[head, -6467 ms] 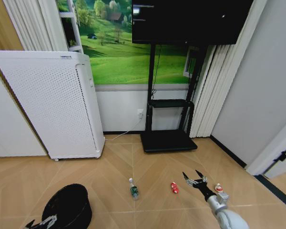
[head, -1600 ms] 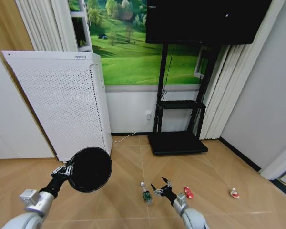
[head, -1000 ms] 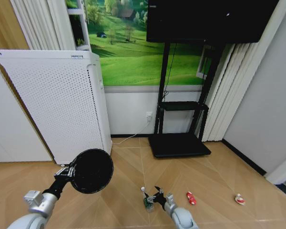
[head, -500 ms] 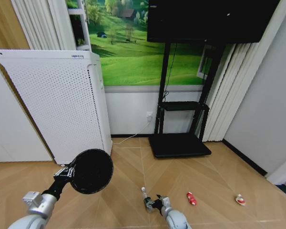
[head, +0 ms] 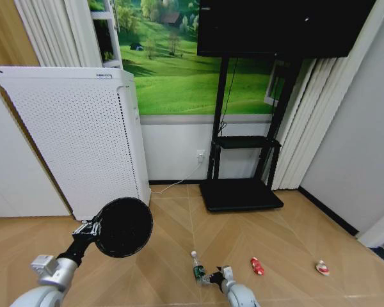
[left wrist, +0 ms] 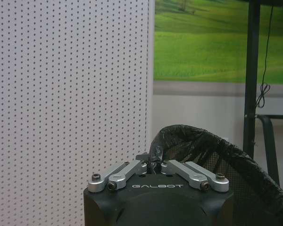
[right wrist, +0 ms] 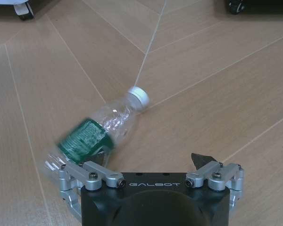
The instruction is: Pick up the trash bin and place the garbage on the floor into it.
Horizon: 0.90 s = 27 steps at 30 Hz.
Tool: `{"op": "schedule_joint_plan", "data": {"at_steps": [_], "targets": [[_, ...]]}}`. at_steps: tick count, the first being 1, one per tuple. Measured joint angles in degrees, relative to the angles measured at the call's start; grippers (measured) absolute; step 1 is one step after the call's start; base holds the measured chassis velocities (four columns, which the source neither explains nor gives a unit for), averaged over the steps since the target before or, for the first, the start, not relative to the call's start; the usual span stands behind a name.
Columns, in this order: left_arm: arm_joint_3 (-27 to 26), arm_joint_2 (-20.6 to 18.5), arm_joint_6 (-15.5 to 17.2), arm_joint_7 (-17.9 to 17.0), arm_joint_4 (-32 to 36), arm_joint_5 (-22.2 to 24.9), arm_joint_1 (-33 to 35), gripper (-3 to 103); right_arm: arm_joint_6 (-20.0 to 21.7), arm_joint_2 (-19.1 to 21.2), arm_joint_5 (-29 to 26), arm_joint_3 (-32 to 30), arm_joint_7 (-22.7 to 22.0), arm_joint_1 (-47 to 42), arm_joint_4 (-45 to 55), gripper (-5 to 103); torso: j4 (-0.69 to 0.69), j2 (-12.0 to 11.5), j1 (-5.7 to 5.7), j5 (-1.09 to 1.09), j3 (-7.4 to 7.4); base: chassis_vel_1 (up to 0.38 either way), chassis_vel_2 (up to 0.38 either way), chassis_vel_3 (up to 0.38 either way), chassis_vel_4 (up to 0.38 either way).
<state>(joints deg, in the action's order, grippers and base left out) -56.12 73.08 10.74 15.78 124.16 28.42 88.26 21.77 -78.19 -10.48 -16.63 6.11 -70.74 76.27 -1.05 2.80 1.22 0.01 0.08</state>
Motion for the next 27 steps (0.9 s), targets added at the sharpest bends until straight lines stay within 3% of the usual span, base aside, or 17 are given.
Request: {"op": "schedule_joint_plan", "data": {"at_steps": [11,18,27], "targets": [[0.5,-1.7,0.1,4.0,3.7,2.2,-1.2,7,0.1,0.1,-1.5,-2.3,-0.3,-1.1,4.2,100,0.0,0.0,0.0,-0.01,0.0,0.0,0.0,0.0,0.0],[-0.5,-2.0,-0.2,4.3,4.3,2.5,-0.6,7,0.0,-0.2,-1.7,-1.9,-0.2,-2.0,5.5,100,0.0,0.0,0.0,-0.01,0.0,0.0,0.0,0.0,0.0],[-0.8,-5.8,-1.8,7.4,2.2,4.2,-2.9,7,-0.4,-0.8,-0.9,-0.7,2.7,-1.1,4.1,100,0.01,0.0,0.0,-0.03,0.0,0.0,0.0,0.0,0.0]]}}
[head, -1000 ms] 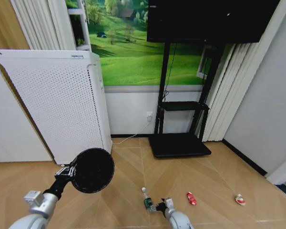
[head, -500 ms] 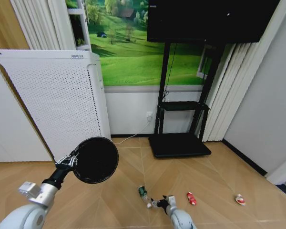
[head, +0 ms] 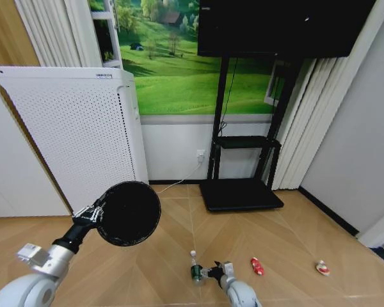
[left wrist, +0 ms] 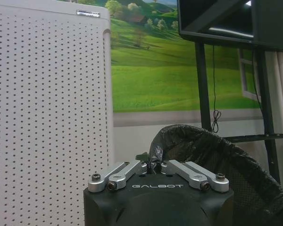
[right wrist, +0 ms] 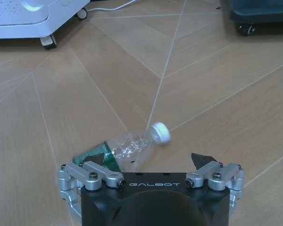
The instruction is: Pick up the trash bin and place the garbage on the floor into it.
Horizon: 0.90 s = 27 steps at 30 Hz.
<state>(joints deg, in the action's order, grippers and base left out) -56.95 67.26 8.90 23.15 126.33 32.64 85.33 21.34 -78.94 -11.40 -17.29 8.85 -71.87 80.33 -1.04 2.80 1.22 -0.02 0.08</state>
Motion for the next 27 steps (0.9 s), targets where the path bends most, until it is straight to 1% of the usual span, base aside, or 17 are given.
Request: {"op": "schedule_joint_plan", "data": {"at_steps": [4,5,6,7,8,10,15,17,18,20,22,25,27], "targets": [[1.0,-0.6,0.1,0.1,0.0,0.5,-1.2,7,0.1,-0.1,0.1,0.5,0.0,-0.6,0.1,100,-0.02,0.0,0.0,0.01,0.0,0.0,0.0,0.0,0.0],[1.3,-0.7,0.3,0.1,0.0,0.5,-1.3,7,-0.5,-0.4,0.2,0.6,0.0,-0.6,-0.2,100,-0.02,0.0,0.0,0.01,0.0,0.0,0.0,0.0,0.0],[1.5,-0.6,0.3,0.1,0.0,0.5,-1.3,7,-2.5,-0.9,0.3,0.6,0.0,-0.4,-1.0,100,-0.02,0.0,0.0,0.02,0.0,0.0,0.0,0.0,0.0],[1.5,-0.6,0.3,0.1,0.0,0.5,-1.3,7,-2.5,-0.9,0.3,0.6,0.0,-0.4,-1.0,100,-0.02,0.0,0.0,0.02,0.0,0.0,0.0,0.0,0.0],[1.5,-0.5,0.3,0.2,0.0,0.5,-1.2,7,-3.7,-1.2,0.5,0.5,0.1,-0.2,-1.6,100,-0.01,0.0,0.0,0.02,0.0,0.0,0.0,0.0,0.0],[1.4,-0.3,0.2,0.5,0.0,0.4,-0.8,7,-4.6,-1.6,0.7,0.4,0.4,0.1,-2.0,100,0.0,0.0,0.0,0.01,0.0,0.0,0.0,0.0,0.0],[0.7,-0.4,0.2,0.6,0.3,0.8,-0.5,7,-4.6,-2.3,1.5,0.4,0.7,0.4,-2.1,100,-0.01,0.0,0.0,0.01,0.0,0.0,0.0,0.0,0.0],[0.4,-0.4,0.1,0.7,0.4,1.2,-0.4,7,-4.0,-3.2,2.0,0.5,0.5,0.9,-2.4,100,-0.01,0.0,0.0,0.01,0.0,0.0,0.0,0.0,0.0],[0.4,-0.4,0.1,0.7,0.4,1.2,-0.4,7,-4.0,-3.2,2.0,0.5,0.5,0.9,-2.4,100,-0.01,0.0,0.0,0.01,0.0,0.0,0.0,0.0,0.0],[0.2,-0.4,-0.1,0.8,0.5,1.5,-0.3,7,-4.1,-4.8,2.9,0.5,-0.3,1.9,-3.7,100,-0.01,0.0,0.0,0.01,0.0,0.0,0.0,0.0,0.0],[0.0,-0.4,-0.2,0.8,0.5,1.6,-0.1,7,-4.4,-5.6,3.4,0.4,-0.5,2.5,-4.4,100,-0.01,0.0,0.0,0.01,0.0,0.0,0.0,0.0,0.0],[-0.3,-0.5,-0.3,1.2,0.5,1.9,0.1,7,-4.6,-6.6,4.0,0.0,-0.8,3.5,-5.1,100,0.0,0.0,0.0,0.01,0.0,0.0,0.0,0.0,0.0],[-0.3,-0.6,-0.3,1.2,0.5,2.0,0.1,7,-4.6,-6.6,4.2,-0.1,-0.8,3.6,-4.9,100,0.0,0.0,0.0,0.01,0.0,0.0,0.0,0.0,0.0]]}}
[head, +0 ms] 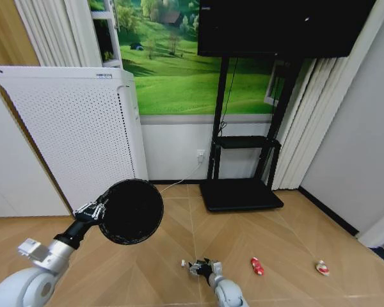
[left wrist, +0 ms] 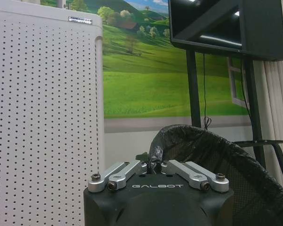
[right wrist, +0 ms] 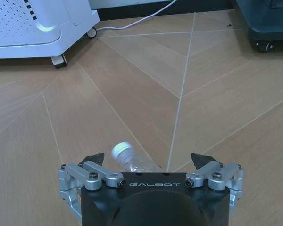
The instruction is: Pick up the trash bin and place the garbage on the floor into it.
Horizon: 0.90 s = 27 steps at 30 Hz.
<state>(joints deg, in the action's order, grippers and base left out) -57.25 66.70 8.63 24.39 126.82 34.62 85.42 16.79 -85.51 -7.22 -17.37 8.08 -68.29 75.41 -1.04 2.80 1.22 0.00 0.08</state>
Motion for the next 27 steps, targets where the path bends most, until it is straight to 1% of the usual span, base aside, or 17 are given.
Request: {"op": "schedule_joint_plan", "data": {"at_steps": [5,9,14,22,27], "targets": [[0.0,-0.2,0.0,0.0,0.0,0.1,0.0,7,0.3,1.1,0.1,0.1,0.1,-0.7,1.9,100,0.0,0.0,0.0,0.0,0.0,0.0,0.0,0.0,0.0],[0.1,-0.1,0.0,0.0,-0.3,0.2,-0.3,7,1.6,2.9,-0.7,0.6,0.2,-3.2,5.4,100,-0.02,0.0,0.0,-0.01,0.0,0.0,0.0,0.0,0.0],[0.3,0.3,0.0,-0.1,-0.7,0.2,-0.9,7,3.8,2.6,-2.5,2.3,0.1,-2.7,5.1,100,-0.01,0.0,0.0,0.01,0.0,0.0,0.0,0.0,0.0],[0.2,0.6,0.0,-0.1,-0.5,0.0,-0.2,7,4.3,2.0,-2.8,3.3,0.0,-1.2,3.9,100,0.0,0.0,0.0,0.0,0.0,0.0,0.0,0.0,0.0],[0.4,0.8,0.1,-0.1,-0.8,-0.1,-0.4,7,4.5,2.6,-3.9,3.1,0.7,-1.5,3.8,100,-0.01,0.0,0.0,0.0,0.0,0.0,0.0,0.0,0.0]]}}
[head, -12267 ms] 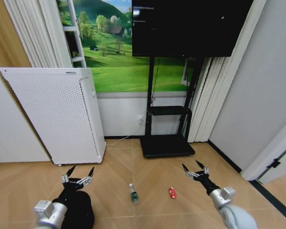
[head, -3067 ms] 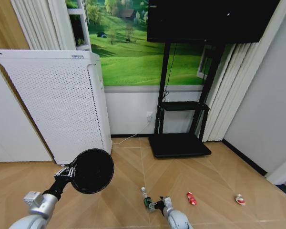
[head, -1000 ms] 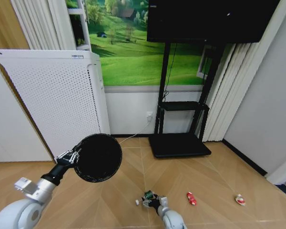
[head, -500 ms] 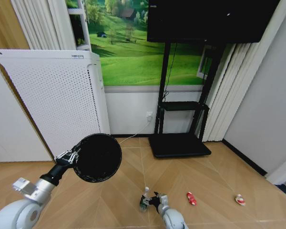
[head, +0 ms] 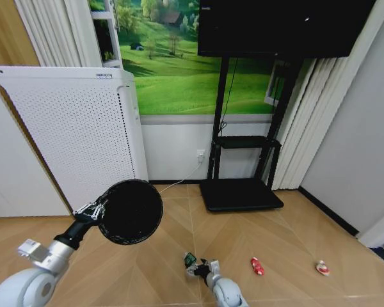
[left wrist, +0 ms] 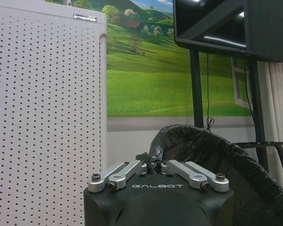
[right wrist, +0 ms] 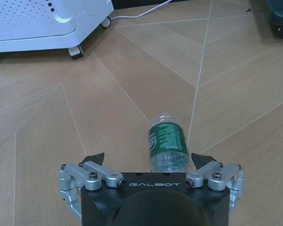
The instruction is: Pick up the trash bin and place the garbage on the floor into it.
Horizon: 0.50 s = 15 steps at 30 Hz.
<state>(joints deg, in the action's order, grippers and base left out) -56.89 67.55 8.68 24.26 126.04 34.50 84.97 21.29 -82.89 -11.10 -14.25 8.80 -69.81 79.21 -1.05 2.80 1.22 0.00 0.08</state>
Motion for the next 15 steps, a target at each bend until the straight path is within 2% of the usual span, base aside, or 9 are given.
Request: {"op": "schedule_joint_plan", "data": {"at_steps": [7,15], "targets": [[0.6,0.5,0.0,0.2,-0.1,-0.6,0.0,7,-1.2,-0.2,0.6,-0.2,0.9,1.0,-2.0,100,0.0,0.0,0.0,0.0,0.0,0.0,0.0,0.0,0.0],[0.2,0.4,0.0,1.2,-0.4,-0.7,0.0,7,-2.4,-3.3,2.1,-2.0,0.1,4.6,-7.7,100,0.01,0.0,0.0,0.0,0.0,0.0,0.0,0.0,0.0]]}}
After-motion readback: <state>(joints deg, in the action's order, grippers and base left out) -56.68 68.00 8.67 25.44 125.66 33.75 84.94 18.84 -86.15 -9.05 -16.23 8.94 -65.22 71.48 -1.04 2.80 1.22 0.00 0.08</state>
